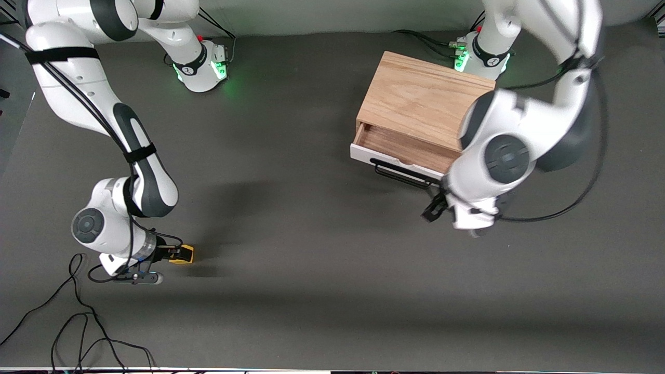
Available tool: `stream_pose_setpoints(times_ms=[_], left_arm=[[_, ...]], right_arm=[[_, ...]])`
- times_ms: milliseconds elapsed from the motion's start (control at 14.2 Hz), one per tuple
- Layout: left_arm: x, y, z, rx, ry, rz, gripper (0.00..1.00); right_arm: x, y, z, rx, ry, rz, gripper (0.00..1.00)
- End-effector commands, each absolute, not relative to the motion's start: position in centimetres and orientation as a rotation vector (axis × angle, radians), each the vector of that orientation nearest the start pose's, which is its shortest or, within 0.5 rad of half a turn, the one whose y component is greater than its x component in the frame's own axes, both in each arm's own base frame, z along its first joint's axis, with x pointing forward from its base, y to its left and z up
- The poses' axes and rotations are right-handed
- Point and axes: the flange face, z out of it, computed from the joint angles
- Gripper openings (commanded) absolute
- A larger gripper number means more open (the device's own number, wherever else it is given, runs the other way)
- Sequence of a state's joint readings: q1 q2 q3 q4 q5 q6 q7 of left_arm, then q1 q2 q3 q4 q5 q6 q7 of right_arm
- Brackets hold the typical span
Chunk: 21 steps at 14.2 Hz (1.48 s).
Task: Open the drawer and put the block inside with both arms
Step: 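Pull the drawer open with the left gripper while the right gripper reaches the cube, then grasp the yellow cube with the right gripper while the left gripper withdraws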
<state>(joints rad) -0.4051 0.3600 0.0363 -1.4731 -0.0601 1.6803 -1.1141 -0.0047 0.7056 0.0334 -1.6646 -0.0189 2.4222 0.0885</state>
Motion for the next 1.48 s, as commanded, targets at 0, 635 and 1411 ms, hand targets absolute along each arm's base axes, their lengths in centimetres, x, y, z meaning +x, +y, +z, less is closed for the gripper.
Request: stream_pose_setpoints(times_ms=[0,635,1411], left_arm=[[58.5,-19.1,52.0,-2.903,-0.900,0.228,0.98],[53.3,-4.8,64.8,-3.026,-0.322,0.188,0.98],[51.7,-3.8,69.3,-3.048,-0.047,-0.034,0.98]], right_arm=[[68.6,2.1,19.3,-3.123,0.123,-0.114,1.00],[68.6,2.3,19.1,-3.126,0.109,-0.113,0.46],[70.7,5.4,29.2,-3.134,0.050,-0.097,0.00]])
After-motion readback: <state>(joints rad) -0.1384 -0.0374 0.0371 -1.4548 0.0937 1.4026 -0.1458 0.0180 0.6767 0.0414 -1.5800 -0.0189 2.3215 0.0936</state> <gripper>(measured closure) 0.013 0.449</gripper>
